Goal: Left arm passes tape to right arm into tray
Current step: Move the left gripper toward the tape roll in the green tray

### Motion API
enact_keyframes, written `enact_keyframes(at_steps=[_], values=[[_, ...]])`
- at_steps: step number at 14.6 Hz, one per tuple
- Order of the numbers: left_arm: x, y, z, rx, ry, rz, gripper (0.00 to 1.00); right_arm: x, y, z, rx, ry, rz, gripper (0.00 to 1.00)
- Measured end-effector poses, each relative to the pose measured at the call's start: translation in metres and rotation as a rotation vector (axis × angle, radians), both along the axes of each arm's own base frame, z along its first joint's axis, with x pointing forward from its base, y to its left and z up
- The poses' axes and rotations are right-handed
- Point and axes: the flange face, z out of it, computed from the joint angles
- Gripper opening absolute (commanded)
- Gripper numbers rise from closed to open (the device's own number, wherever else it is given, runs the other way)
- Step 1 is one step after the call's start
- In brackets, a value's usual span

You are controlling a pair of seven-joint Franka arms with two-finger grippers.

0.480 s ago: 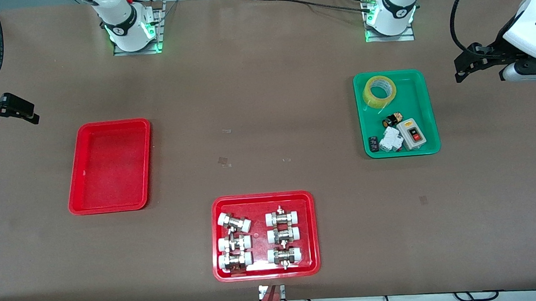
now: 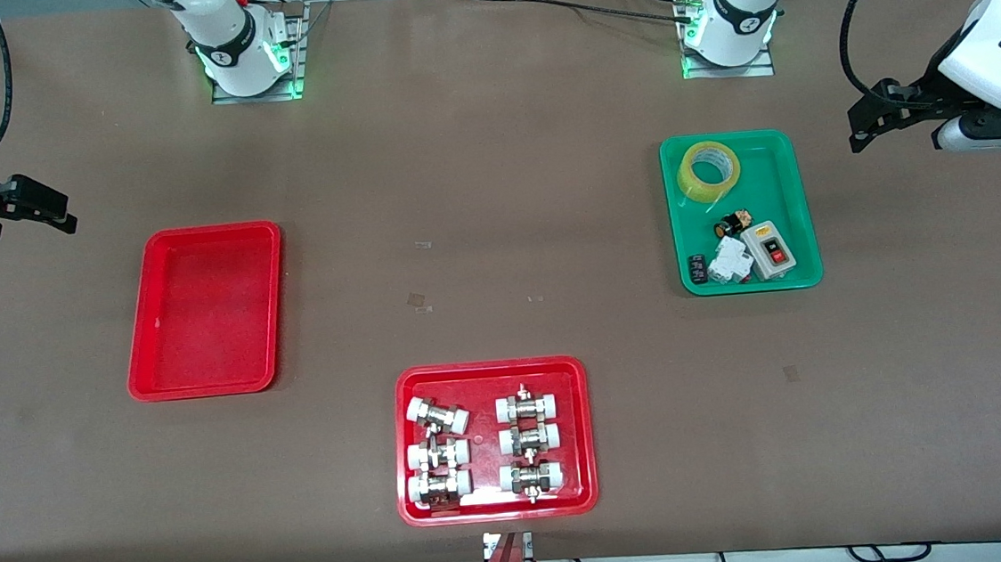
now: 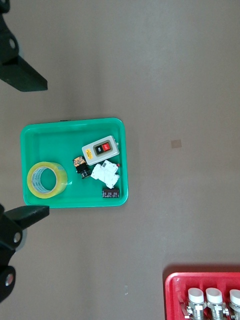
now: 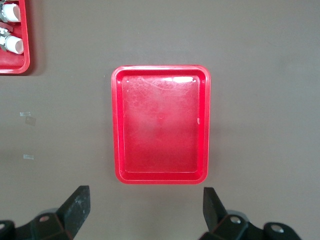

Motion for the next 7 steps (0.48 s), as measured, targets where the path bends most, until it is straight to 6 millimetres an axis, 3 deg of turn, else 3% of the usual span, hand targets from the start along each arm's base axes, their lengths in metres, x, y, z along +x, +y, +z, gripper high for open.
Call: enact_keyframes(at_steps=[4,6,7], values=[[-0.008,-0.009,-0.018,0.001,0.118,-0.031,1.00,0.000,0.000,0.000,0.000,-0.002,0.001,1.00],[-0.011,-0.021,-0.054,-0.021,0.225,-0.050,1.00,0.000,0.000,0.000,0.000,-0.003,0.000,1.00],[-0.011,-0.025,-0.082,-0.033,0.286,-0.052,1.00,0.000,0.000,0.000,0.000,-0.003,0.000,1.00]])
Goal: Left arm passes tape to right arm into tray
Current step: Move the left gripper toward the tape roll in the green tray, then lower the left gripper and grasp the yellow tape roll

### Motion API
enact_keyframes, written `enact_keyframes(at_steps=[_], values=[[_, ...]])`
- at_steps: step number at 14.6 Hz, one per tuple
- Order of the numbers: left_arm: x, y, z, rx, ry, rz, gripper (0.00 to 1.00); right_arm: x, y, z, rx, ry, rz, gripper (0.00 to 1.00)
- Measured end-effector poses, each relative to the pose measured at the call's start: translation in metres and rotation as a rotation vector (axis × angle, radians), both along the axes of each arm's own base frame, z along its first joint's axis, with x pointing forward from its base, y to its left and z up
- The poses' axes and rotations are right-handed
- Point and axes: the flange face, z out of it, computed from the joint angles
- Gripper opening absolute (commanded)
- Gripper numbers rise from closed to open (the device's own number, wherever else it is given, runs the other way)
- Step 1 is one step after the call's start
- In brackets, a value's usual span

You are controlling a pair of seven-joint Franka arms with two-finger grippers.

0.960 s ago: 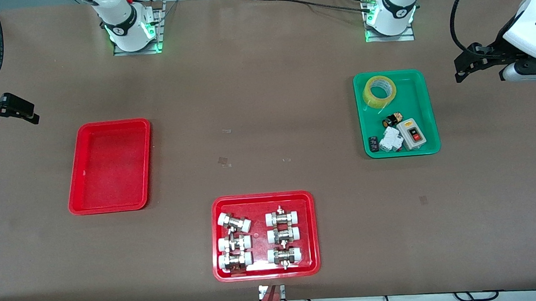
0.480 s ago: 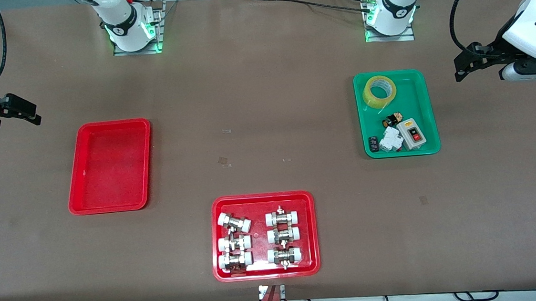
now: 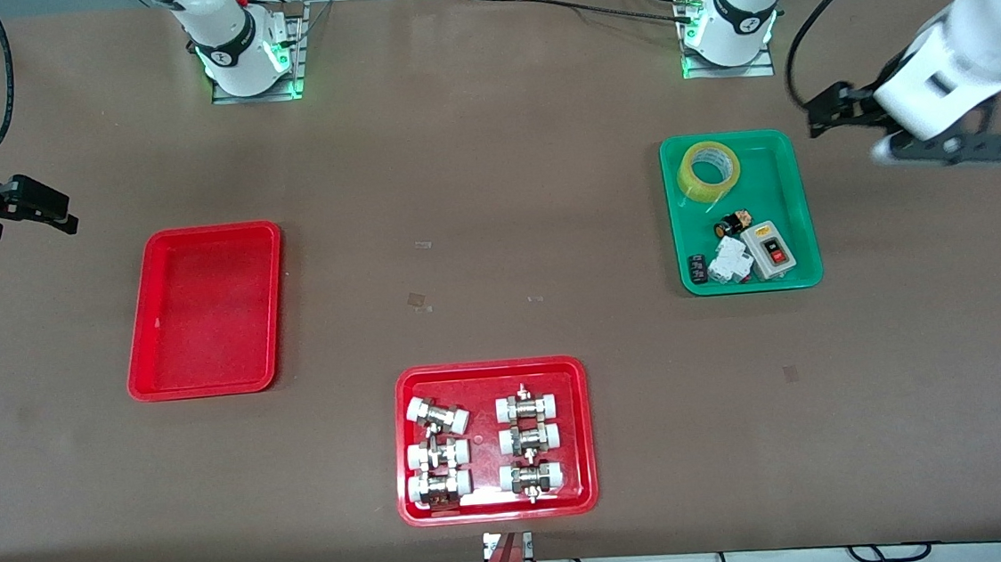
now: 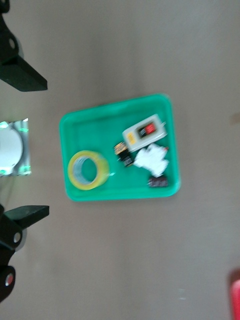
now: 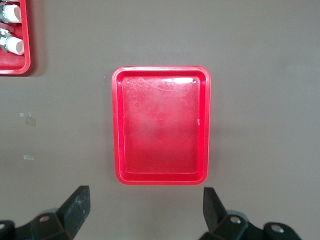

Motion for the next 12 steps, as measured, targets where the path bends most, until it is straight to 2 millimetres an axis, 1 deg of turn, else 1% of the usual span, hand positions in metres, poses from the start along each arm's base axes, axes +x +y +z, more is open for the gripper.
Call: enact_keyframes(at_steps=[3,5,7,9,11,12], values=[[-0.006,0.001,-0.100,0.002,0.160,0.007,1.00,0.000,0.000,0.000,0.000,-0.001,0.000,1.00],[-0.022,0.005,-0.162,0.008,0.223,0.015,1.00,0.000,0.000,0.000,0.000,0.000,0.000,1.00],[-0.045,0.010,-0.215,0.015,0.257,0.025,1.00,0.000,0.000,0.000,0.000,0.000,0.000,1.00],[-0.072,0.016,-0.260,0.020,0.278,0.036,1.00,0.000,0.000,0.000,0.000,0.000,0.000,1.00],[-0.091,0.025,-0.292,0.022,0.309,0.055,1.00,0.000,0.000,0.000,0.000,0.000,0.000,1.00],[-0.094,0.030,-0.305,0.019,0.316,0.068,1.00,0.000,0.000,0.000,0.000,0.001,0.000,1.00]])
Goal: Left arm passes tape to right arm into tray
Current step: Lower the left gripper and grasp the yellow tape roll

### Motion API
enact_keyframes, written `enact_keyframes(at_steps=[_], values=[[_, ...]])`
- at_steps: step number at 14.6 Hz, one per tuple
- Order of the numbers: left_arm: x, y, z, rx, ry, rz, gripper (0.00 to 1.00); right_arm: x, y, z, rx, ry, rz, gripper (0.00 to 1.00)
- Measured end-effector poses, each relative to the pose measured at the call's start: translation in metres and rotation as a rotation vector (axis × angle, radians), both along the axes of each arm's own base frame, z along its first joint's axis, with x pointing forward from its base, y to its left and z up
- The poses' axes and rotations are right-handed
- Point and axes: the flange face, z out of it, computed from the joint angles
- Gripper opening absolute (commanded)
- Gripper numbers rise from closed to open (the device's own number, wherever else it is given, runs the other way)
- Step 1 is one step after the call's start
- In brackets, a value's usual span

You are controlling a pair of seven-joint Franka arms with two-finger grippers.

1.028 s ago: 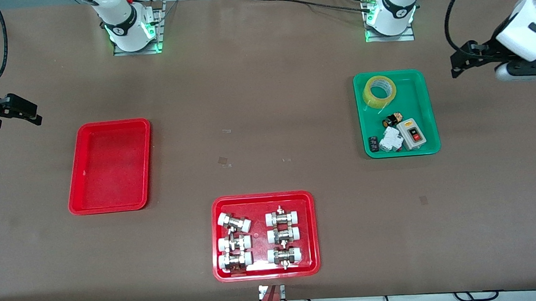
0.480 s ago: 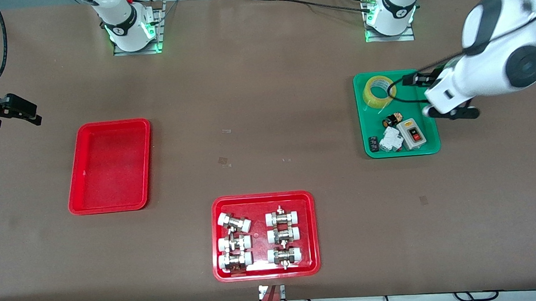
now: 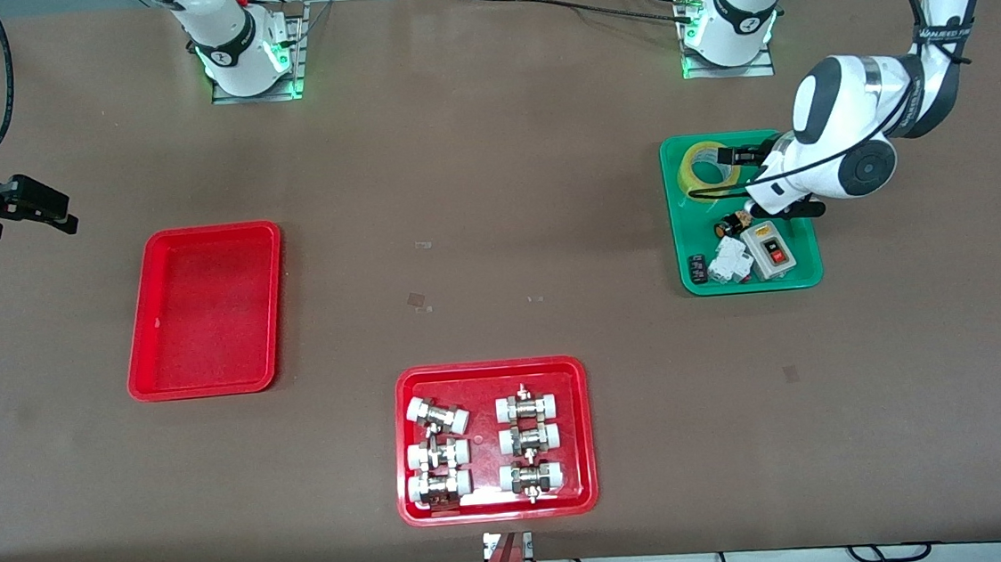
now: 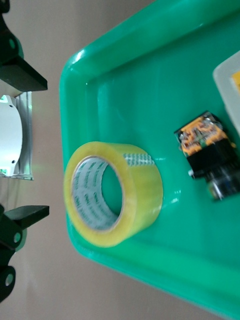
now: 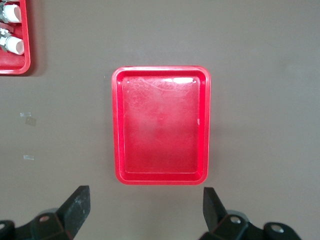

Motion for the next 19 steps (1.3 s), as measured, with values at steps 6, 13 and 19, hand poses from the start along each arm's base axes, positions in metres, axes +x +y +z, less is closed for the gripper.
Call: enact_keyframes(at_steps=[6,13,19], values=[[-0.003,0.017,-0.043,-0.030,0.042,0.079,0.97,0.000,0.000,0.000,0.000,0.001,0.000,1.00],[-0.011,0.014,-0.057,-0.040,0.039,0.097,0.28,0.000,-0.001,-0.001,0.000,0.002,-0.002,1.00],[-0.011,0.013,-0.056,-0.041,0.037,0.096,0.08,0.000,-0.002,-0.001,0.000,0.002,-0.003,1.00]])
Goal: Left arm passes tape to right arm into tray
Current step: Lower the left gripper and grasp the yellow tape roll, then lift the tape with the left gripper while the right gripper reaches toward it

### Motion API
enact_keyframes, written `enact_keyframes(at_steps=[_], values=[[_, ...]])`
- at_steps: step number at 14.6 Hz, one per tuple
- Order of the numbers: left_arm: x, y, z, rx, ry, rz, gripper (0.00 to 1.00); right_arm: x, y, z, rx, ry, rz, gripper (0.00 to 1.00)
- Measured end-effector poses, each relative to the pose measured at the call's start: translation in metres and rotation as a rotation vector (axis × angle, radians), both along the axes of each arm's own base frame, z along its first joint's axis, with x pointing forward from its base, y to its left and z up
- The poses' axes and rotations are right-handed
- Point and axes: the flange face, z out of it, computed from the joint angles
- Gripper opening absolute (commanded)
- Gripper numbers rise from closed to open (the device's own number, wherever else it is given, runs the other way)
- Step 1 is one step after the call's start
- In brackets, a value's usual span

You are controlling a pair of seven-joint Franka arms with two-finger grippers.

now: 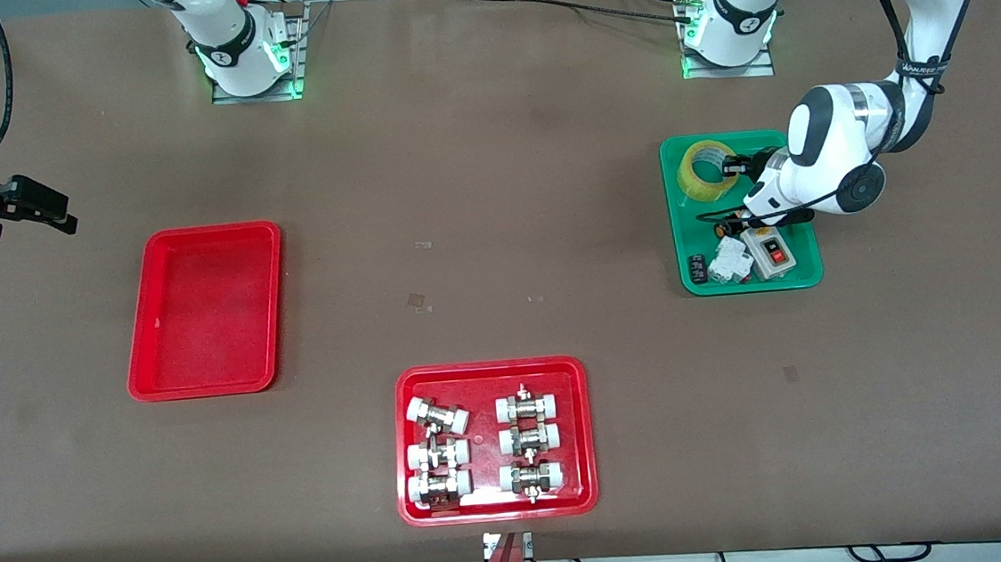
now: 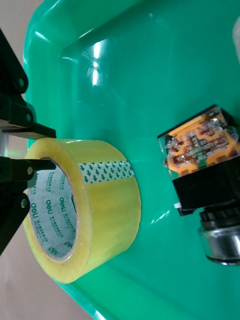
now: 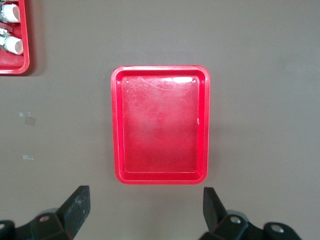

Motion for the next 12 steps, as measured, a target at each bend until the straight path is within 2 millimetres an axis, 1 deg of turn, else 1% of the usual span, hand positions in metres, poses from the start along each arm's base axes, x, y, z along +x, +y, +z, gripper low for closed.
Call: enact_keyframes(at_steps=[4,6,8,10,12], values=[[0.000,0.000,0.001,0.000,0.000,-0.001,0.08,0.000,-0.001,0.000,0.000,0.000,-0.001,1.00],[0.008,-0.003,0.008,-0.005,0.004,-0.008,0.06,0.000,-0.001,0.000,0.000,0.000,-0.001,1.00],[0.027,-0.009,0.032,-0.016,0.020,-0.024,0.03,0.000,-0.001,0.000,0.000,0.000,-0.001,1.00],[0.052,-0.014,0.068,-0.027,0.029,-0.041,0.02,0.000,-0.001,0.000,0.000,-0.001,-0.001,1.00],[0.071,-0.024,0.101,-0.042,0.024,-0.062,0.00,0.000,-0.001,0.000,0.000,-0.001,-0.001,1.00]])
